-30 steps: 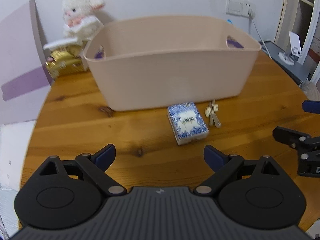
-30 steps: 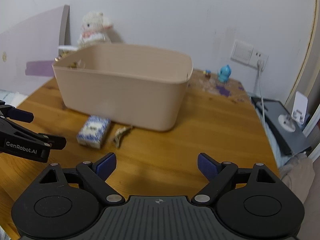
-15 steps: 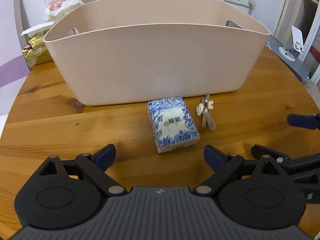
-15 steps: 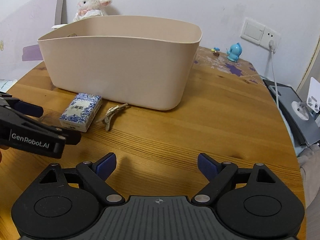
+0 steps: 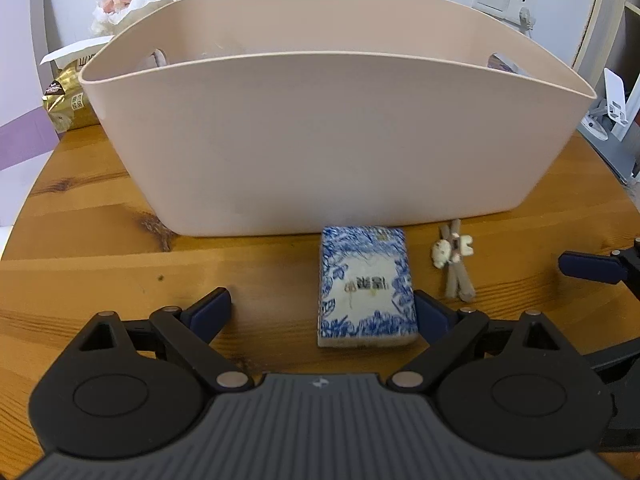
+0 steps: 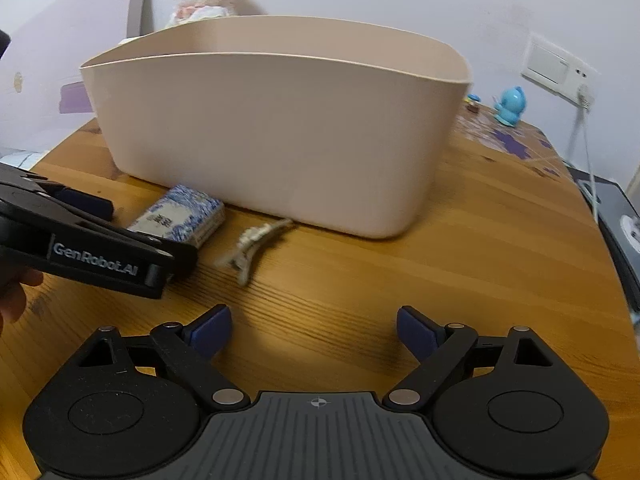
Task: Organize objects
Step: 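Move both tools to the blue-and-white tissue pack and metal hair clip, then grasp the tissue pack with the left tool while the right tool grasps the hair clip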
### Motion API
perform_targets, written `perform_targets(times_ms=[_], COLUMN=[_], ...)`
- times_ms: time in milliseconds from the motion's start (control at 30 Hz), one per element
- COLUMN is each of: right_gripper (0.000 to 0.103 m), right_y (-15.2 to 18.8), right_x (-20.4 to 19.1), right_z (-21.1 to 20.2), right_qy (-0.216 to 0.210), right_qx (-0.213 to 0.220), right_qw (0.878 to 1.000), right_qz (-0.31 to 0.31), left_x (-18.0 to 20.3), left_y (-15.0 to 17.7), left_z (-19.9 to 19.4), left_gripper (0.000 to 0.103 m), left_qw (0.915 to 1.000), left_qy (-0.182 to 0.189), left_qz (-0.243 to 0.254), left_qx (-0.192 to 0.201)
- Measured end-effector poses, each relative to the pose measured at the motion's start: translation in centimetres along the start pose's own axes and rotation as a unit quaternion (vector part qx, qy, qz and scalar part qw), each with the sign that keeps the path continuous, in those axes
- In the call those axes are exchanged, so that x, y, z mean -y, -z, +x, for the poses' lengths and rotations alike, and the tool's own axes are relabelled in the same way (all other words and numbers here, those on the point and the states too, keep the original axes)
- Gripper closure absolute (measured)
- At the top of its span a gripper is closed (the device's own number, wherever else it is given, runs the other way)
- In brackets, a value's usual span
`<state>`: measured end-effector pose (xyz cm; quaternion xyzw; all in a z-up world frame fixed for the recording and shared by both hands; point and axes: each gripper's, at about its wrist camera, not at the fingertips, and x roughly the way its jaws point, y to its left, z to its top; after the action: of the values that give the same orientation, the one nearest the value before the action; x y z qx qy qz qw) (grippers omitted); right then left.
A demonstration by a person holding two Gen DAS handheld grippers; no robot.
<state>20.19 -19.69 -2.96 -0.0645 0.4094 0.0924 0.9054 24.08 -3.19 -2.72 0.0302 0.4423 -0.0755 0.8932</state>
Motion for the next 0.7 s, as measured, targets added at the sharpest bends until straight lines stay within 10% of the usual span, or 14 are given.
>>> perform_targets(times_ms=[367, 700], right_gripper=[0.018, 0.083], right_y=[-1.3, -0.8], right_x=[-1.7, -2.1], right_z=[1.5, 0.2], right_qy=[-0.018, -0.018], right_qx=[0.018, 0.025], right_qw=[1.0, 1.0], right_qz=[0.004, 0.002], left_x=[-2.0, -3.2], left_y=[0.1, -0.2], left_z=[0.0, -0.8], left_gripper=[0.012, 0.055], left_qw=[0.9998, 0.9998], left_qy=[-0.015, -0.016], left_qz=[-0.002, -0.008], left_qx=[0.012, 0.008])
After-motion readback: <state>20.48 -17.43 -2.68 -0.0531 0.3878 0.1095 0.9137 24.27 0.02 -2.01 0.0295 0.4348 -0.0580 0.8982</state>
